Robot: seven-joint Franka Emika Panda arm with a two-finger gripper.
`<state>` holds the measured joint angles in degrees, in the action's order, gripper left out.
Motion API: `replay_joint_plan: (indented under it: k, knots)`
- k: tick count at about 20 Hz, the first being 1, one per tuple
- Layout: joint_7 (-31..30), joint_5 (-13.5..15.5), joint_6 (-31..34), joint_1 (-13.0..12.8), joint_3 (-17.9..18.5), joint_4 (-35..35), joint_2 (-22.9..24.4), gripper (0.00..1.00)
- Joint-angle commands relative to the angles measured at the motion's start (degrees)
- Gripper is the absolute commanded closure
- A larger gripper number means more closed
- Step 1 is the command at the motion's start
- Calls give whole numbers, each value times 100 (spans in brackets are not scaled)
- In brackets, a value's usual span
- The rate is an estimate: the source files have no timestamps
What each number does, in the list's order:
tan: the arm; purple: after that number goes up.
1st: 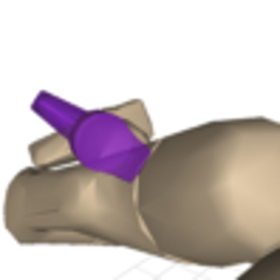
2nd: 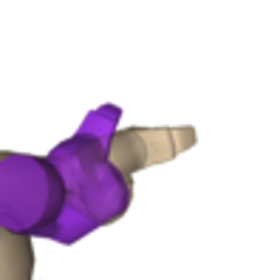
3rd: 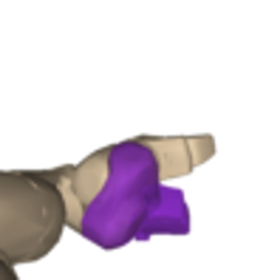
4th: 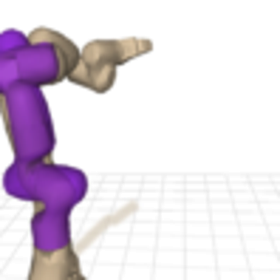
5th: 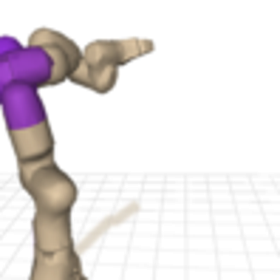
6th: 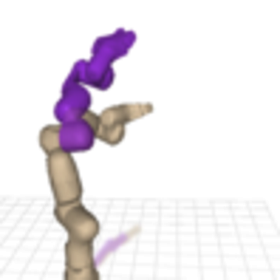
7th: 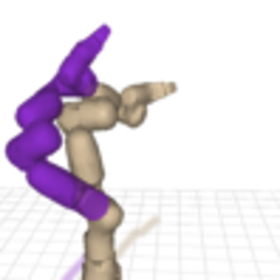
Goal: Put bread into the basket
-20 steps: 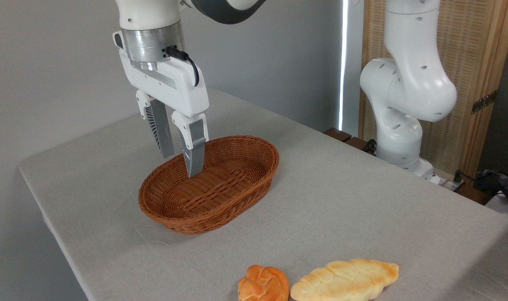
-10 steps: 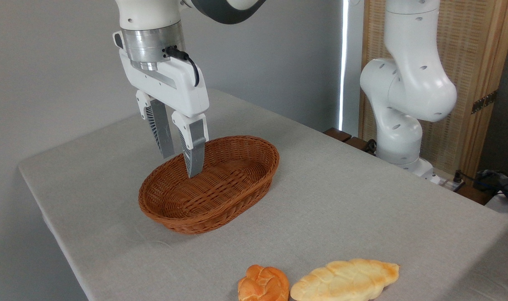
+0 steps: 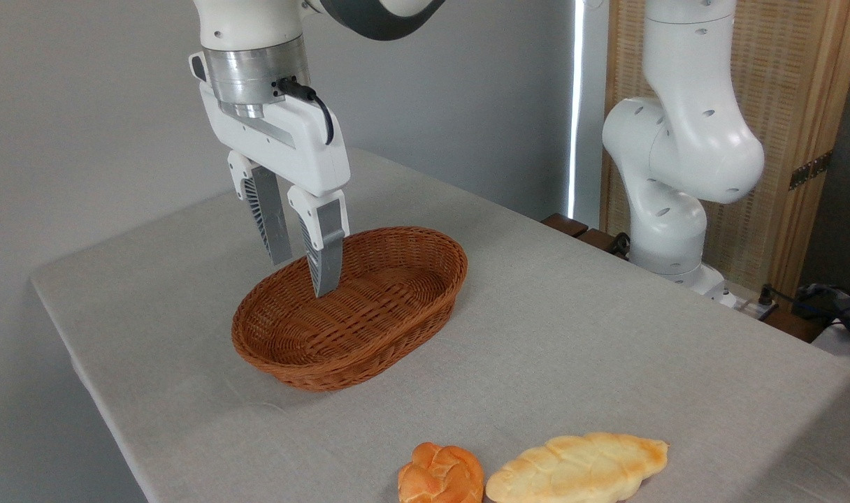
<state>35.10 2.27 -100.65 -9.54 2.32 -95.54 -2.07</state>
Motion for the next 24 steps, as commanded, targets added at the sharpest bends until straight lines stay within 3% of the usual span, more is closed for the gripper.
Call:
replay_joint_plan:
  k: [1, 10, 16, 20, 24]
  knots:
    - [93, 45, 116, -4, 32, 26, 40, 0]
    - [76, 36, 81, 13, 84, 35, 49, 0]
    - [137, 1, -200, 22, 795, -26, 40, 0]
    - [391, -25, -954, 39, 1147, -850, 337, 0]
    - [1128, -34, -1431, 57, 1411, -1564, 620, 0]
